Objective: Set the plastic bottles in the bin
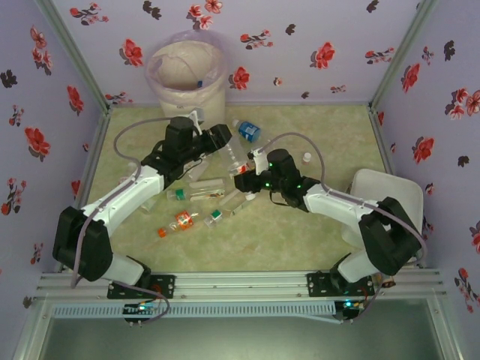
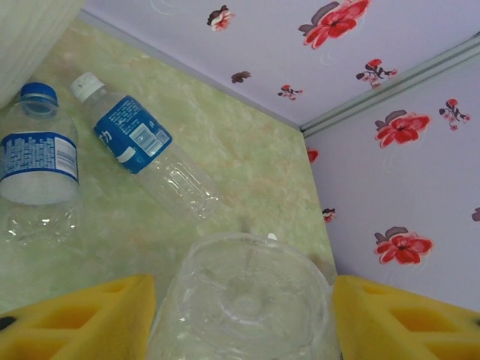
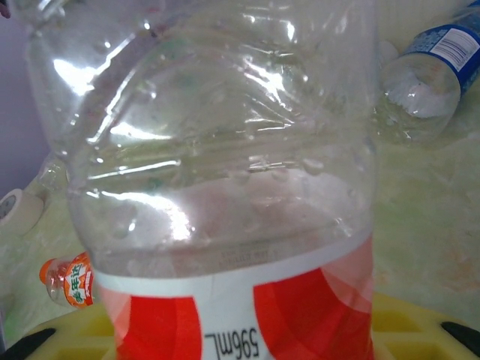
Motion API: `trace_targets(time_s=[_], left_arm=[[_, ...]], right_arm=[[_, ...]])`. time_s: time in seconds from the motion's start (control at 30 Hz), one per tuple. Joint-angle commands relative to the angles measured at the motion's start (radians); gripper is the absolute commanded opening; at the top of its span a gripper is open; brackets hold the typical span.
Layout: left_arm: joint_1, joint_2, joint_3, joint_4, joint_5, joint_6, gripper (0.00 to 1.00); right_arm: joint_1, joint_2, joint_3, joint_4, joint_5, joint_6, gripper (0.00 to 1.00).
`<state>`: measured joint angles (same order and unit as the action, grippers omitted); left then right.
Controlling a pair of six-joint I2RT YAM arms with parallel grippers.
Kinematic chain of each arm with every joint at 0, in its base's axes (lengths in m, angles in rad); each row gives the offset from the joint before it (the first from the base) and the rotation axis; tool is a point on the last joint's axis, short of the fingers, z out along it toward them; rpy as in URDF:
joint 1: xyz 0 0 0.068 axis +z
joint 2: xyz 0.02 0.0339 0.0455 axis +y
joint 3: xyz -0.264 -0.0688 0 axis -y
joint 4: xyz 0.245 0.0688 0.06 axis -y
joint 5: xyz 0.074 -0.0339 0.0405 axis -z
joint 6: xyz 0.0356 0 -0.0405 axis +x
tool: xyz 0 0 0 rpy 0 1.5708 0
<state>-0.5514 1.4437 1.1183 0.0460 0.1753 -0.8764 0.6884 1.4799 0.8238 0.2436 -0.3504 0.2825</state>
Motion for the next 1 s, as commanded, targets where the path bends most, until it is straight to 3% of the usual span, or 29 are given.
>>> trace_targets(time_s=[0.0,0.17,0.4,0.7,0.83,0.97], left_arm=[[0.0,-0.005,0.043,-0.026,0.021,0.025,0.56],[0.027,-0.012,0.089,-0.074,0.022,0.061,0.49],[0.112,-0.03,0.303,-0.224,0.043,0.2,0.43],[0.209,0.034,0.708,-0.376,0.032,0.403,0.43],[0.28,0.171,1.049,-0.522,-0.023,0.464,0.41],[0.337,0.307,1.226,-0.497,-0.076,0.469,0.38]], right_arm=[[0.007,0.031,0.039,0.063,-0.021,0.035,0.44],[0.006,0.037,0.057,0.064,-0.032,0.04,0.54],[-0.025,-0.034,0.103,0.031,-0.018,0.071,0.99],[-0.132,-0.241,0.024,-0.09,0.064,0.061,0.99],[-0.156,-0.332,-0.025,-0.17,0.105,0.063,0.99],[-0.173,-0.391,-0.063,-0.18,0.081,0.088,0.99]])
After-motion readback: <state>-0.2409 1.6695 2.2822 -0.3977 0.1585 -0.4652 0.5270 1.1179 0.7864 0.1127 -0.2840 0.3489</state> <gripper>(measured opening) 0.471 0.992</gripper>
